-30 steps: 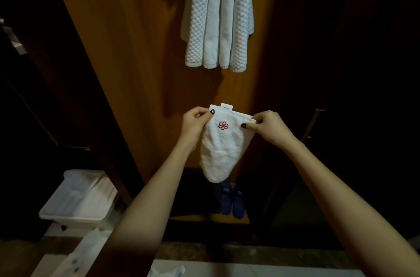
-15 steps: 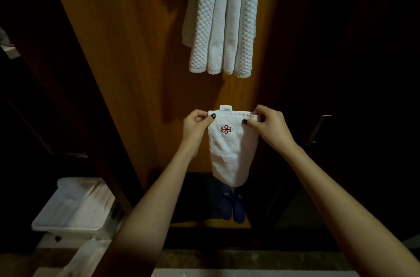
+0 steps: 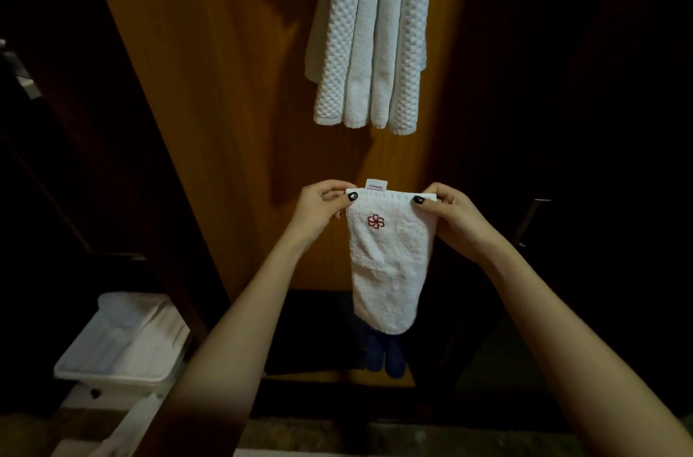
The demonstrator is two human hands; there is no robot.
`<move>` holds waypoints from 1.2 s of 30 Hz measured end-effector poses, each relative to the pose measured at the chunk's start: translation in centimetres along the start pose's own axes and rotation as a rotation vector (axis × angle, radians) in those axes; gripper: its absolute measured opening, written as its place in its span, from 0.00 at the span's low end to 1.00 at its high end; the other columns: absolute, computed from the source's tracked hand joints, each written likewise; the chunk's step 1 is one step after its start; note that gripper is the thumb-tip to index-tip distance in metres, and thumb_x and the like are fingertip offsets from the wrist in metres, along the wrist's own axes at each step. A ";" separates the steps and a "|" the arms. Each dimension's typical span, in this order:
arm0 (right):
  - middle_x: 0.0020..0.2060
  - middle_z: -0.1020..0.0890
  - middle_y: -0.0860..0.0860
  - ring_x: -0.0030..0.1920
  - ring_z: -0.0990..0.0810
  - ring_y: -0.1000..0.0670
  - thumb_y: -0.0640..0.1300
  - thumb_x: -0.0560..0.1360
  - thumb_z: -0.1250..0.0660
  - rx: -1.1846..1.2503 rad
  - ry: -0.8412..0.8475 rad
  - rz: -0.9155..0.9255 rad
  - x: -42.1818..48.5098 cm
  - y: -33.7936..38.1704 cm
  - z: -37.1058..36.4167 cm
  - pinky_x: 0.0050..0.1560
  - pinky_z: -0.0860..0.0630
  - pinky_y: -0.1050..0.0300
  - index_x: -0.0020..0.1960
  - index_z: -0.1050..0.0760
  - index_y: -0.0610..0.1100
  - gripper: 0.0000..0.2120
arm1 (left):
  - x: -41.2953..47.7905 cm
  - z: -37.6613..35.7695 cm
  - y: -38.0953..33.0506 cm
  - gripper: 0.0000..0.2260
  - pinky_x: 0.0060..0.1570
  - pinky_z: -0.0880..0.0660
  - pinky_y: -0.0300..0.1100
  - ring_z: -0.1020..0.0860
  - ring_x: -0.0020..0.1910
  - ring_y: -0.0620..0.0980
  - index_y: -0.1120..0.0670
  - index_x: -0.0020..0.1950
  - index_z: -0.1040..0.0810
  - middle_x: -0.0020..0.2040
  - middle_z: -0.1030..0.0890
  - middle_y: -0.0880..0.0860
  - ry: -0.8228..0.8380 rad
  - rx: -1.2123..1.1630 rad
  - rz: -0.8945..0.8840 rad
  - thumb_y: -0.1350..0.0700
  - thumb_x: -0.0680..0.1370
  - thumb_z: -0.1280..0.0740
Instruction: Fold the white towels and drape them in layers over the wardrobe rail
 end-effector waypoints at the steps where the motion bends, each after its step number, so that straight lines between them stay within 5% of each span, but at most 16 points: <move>1: 0.33 0.20 0.50 0.35 0.20 0.52 0.36 0.76 0.35 0.022 0.005 -0.002 0.0 0.0 -0.1 0.35 0.24 0.62 0.39 0.31 0.41 0.08 | -0.1 0.0 -0.1 0.05 0.30 0.29 0.31 0.25 0.29 0.40 0.57 0.51 0.19 0.38 0.19 0.52 -0.008 -0.033 0.014 0.63 0.77 0.32; 8: 0.32 0.19 0.51 0.32 0.21 0.54 0.39 0.72 0.34 0.130 0.089 0.006 -0.7 0.8 -1.1 0.32 0.25 0.63 0.40 0.28 0.40 0.04 | -0.8 -1.4 -1.1 0.08 0.36 0.25 0.32 0.23 0.33 0.42 0.56 0.55 0.20 0.38 0.19 0.52 0.087 -0.398 0.073 0.65 0.79 0.35; 13: 0.36 0.17 0.47 0.35 0.18 0.50 0.40 0.68 0.30 0.059 0.134 0.058 -1.2 1.7 -1.8 0.36 0.22 0.59 0.38 0.21 0.42 0.01 | -1.2 -2.0 -2.5 0.06 0.36 0.24 0.32 0.24 0.35 0.42 0.59 0.52 0.21 0.40 0.20 0.52 0.176 -0.408 0.069 0.64 0.79 0.37; 20: 0.38 0.17 0.49 0.41 0.18 0.50 0.34 0.71 0.29 -0.089 0.127 0.184 -1.5 2.4 -2.8 0.43 0.21 0.59 0.42 0.21 0.39 0.02 | -2.0 -3.3 -4.3 0.11 0.50 0.22 0.38 0.21 0.48 0.50 0.59 0.49 0.17 0.45 0.17 0.55 0.319 -0.371 0.086 0.56 0.80 0.38; 26: 0.36 0.20 0.52 0.39 0.21 0.55 0.35 0.71 0.26 -0.196 -0.037 0.334 -1.4 2.0 -2.7 0.41 0.24 0.60 0.41 0.25 0.37 0.07 | -2.8 -3.1 -5.1 0.18 0.63 0.27 0.44 0.21 0.61 0.51 0.58 0.62 0.21 0.59 0.18 0.56 0.378 -0.271 0.103 0.50 0.84 0.46; 30: 0.47 0.16 0.46 0.50 0.18 0.46 0.36 0.71 0.26 -0.220 -0.039 0.336 -1.1 1.5 -2.8 0.54 0.23 0.49 0.40 0.22 0.41 0.06 | -3.3 -3.4 -5.0 0.17 0.58 0.27 0.40 0.20 0.57 0.43 0.57 0.70 0.28 0.53 0.16 0.46 0.290 -0.241 0.045 0.56 0.82 0.41; 36: 0.36 0.21 0.46 0.40 0.23 0.50 0.35 0.71 0.26 -0.167 -0.139 0.324 -0.8 0.8 -2.4 0.43 0.28 0.55 0.42 0.25 0.32 0.09 | -3.7 -3.9 -4.2 0.21 0.48 0.24 0.34 0.19 0.52 0.43 0.51 0.60 0.23 0.55 0.19 0.54 0.169 -0.114 -0.064 0.71 0.73 0.30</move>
Point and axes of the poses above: each hand's wrist, its own x-axis towards the middle knuckle, its own z-axis out of the back of the hand, y = z × x, the point moved 3 cm from there along x, towards the middle knuckle
